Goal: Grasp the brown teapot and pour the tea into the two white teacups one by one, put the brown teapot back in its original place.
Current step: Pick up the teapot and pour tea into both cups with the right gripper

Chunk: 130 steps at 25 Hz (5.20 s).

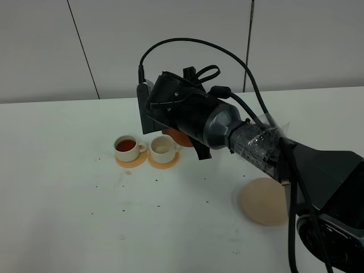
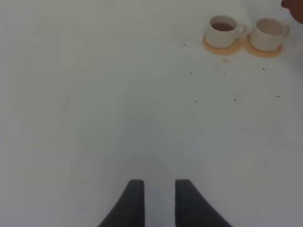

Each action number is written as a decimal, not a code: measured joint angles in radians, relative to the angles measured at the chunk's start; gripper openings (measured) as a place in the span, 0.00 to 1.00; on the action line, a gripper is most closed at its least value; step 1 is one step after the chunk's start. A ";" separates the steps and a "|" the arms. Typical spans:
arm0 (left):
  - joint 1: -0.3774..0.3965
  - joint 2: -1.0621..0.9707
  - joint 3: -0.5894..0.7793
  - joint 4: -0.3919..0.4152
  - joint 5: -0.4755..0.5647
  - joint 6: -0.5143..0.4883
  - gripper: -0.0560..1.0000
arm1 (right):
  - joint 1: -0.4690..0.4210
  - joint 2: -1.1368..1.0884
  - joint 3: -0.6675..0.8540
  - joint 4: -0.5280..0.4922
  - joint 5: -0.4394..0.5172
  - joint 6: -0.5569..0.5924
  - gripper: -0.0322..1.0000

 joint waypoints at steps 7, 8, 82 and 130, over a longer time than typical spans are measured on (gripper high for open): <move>0.000 0.000 0.000 0.000 0.000 0.000 0.27 | 0.005 0.000 0.000 -0.011 -0.001 -0.023 0.12; 0.000 0.000 0.000 0.000 0.000 0.000 0.27 | 0.007 0.000 0.000 -0.014 -0.001 -0.025 0.12; 0.000 0.000 0.000 0.000 0.000 0.001 0.27 | 0.000 0.034 0.000 -0.106 -0.049 -0.157 0.12; 0.000 0.000 0.000 0.000 0.000 0.001 0.27 | 0.000 0.034 0.000 -0.161 -0.068 -0.165 0.12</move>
